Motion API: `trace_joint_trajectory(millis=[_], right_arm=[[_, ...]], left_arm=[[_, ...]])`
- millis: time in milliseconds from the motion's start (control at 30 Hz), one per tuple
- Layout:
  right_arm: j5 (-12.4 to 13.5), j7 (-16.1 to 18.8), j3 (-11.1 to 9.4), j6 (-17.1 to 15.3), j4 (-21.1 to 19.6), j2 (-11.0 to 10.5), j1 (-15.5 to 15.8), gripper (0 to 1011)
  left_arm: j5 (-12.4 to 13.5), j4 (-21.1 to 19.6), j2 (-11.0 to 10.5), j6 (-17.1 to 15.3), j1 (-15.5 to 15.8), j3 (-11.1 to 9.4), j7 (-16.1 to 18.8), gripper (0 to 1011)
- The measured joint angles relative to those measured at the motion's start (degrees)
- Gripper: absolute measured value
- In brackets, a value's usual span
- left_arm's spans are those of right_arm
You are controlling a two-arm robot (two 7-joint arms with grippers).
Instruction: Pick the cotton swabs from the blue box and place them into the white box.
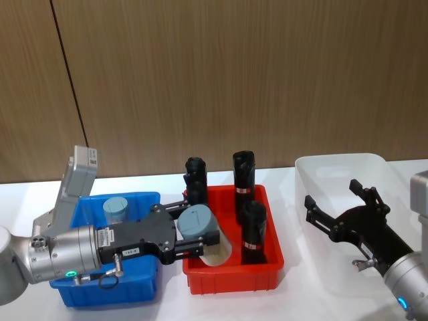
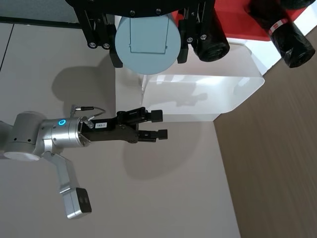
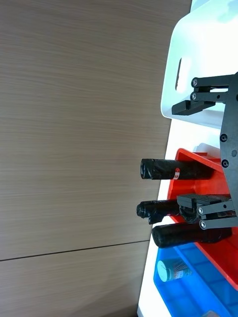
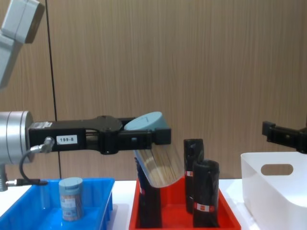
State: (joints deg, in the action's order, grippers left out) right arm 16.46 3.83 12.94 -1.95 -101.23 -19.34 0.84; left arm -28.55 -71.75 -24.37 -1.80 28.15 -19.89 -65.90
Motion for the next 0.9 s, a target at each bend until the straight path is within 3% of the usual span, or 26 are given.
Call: trace_joint_trajectory(millis=[533,900], right_arm=[[-0.06,0.32,-0.04,0.09,0.00,-0.02,0.01,1001],[-0.16,3.24,-0.64,-1.03,-0.38,-1.06,-0.16,1002]], left_arm=[[-0.50,0.65,0.04,1.39,0.55,-0.43,-0.87,661],[-0.61,0.79,-0.01,1.69,0.64,-0.51,-1.02,661]])
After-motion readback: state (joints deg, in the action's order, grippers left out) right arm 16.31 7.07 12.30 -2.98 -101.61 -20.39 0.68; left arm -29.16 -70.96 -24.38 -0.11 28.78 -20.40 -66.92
